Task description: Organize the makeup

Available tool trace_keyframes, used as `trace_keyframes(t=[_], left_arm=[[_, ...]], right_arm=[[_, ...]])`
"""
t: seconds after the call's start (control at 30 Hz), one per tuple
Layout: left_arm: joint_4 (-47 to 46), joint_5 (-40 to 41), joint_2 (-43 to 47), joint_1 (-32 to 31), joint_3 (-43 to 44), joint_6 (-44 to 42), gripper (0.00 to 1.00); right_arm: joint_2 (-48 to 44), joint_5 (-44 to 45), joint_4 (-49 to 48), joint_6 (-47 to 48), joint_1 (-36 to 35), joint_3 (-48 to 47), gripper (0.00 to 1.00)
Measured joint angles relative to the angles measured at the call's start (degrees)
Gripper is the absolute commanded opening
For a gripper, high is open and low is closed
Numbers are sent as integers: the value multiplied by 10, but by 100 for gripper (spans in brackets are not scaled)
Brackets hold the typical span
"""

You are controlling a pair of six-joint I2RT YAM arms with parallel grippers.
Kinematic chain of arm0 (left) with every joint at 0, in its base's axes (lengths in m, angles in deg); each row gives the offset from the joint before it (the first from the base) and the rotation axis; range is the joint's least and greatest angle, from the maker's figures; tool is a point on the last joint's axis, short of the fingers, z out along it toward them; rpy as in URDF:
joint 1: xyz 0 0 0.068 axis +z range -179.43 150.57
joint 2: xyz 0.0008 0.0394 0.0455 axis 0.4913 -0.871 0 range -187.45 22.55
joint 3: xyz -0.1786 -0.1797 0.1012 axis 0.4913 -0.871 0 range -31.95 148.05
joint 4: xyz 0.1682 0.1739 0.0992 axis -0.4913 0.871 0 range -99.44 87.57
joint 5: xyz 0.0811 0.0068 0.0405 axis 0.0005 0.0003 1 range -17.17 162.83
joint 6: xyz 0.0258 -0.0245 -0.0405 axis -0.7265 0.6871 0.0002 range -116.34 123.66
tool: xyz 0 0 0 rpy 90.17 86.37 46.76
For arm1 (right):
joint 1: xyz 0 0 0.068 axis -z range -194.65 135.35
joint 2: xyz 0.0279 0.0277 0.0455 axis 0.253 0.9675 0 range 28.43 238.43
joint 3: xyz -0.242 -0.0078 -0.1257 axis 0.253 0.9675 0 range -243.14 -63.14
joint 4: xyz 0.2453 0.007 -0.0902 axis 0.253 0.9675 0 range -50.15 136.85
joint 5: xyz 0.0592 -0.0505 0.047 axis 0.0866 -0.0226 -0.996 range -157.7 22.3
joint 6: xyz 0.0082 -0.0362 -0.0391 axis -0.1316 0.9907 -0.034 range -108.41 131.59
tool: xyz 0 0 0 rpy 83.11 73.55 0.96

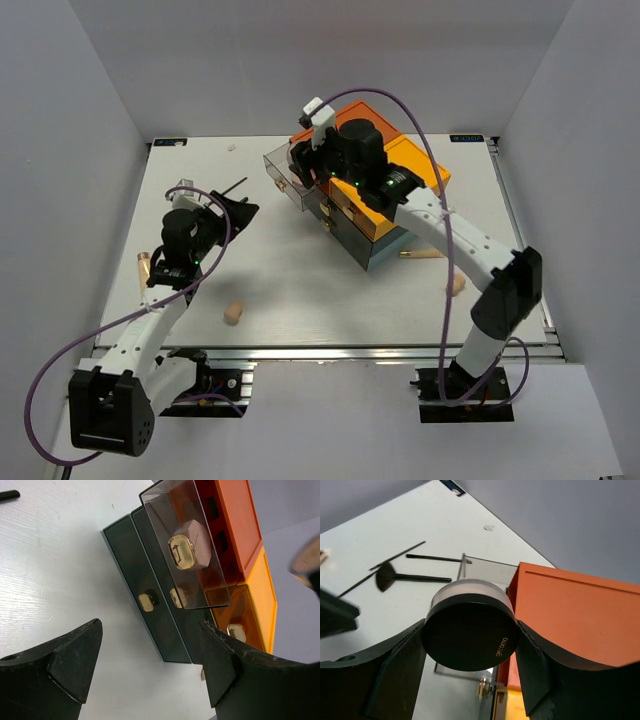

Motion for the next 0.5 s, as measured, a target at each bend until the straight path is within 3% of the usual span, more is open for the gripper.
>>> trace_keyframes(t=[0.3,0.43,0.5], left_arm=[[-17,-7,-19,-17,0,15,86],[-24,-6,-25,-24,0,18,86],[-27,-6,-28,-27,0,18,87]], right_arm=[[100,66,-8,-14,1,-50,2],[100,66,-13,-9,1,-50,23],[101,61,-12,-8,2,-50,38]])
